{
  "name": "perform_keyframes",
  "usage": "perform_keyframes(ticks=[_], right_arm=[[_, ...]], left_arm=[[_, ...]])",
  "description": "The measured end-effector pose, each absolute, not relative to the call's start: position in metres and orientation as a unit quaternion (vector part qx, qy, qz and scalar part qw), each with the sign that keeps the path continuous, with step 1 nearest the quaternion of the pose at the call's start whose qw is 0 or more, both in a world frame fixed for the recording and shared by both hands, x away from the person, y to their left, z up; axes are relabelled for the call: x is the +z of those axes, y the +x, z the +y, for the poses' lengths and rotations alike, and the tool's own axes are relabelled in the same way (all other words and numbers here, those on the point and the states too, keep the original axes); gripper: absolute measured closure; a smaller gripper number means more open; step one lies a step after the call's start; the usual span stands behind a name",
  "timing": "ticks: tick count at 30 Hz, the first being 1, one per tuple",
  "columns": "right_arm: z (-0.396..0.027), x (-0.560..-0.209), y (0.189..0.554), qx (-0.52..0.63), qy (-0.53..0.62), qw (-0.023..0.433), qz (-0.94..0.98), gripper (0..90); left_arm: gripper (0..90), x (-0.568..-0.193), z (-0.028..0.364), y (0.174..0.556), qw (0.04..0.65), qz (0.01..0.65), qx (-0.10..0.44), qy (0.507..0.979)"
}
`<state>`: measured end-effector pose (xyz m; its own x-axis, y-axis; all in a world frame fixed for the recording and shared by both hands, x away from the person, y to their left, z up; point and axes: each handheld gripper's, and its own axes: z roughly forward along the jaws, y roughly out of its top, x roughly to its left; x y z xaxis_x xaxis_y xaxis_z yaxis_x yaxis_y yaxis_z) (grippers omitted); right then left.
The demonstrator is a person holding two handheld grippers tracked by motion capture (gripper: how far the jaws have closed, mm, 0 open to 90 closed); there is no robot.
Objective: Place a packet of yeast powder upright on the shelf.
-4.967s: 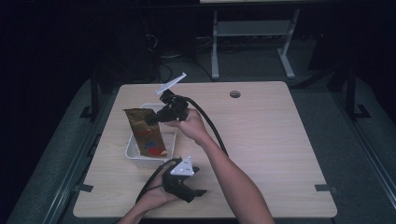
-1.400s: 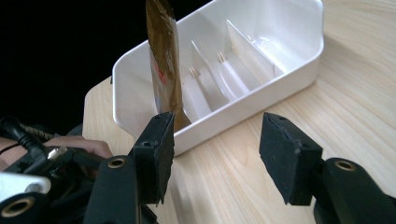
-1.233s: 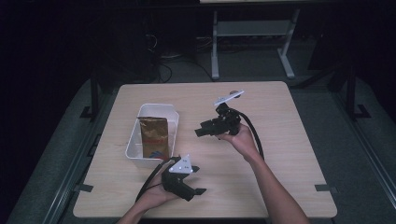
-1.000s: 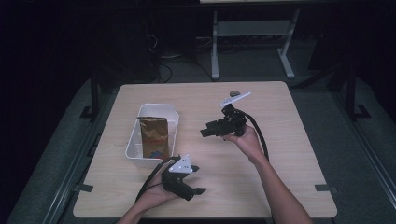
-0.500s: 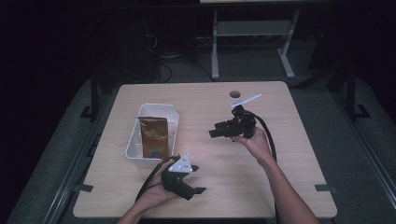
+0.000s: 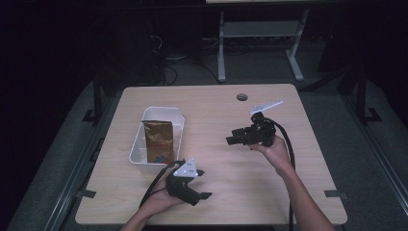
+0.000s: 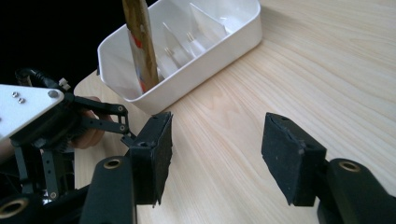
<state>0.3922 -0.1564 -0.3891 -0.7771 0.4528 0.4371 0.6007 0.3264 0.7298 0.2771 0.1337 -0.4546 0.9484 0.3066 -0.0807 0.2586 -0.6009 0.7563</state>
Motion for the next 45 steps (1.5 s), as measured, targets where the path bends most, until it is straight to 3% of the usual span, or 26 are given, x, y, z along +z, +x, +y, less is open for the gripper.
perform_keyframes(ticks=[45], right_arm=[[-0.237, -0.426, 0.332, -0.485, -0.377, 0.055, -0.787, 39.7]], left_arm=[[19.3, -0.457, 0.133, 0.278, 0.417, 0.159, 0.023, 0.895]])
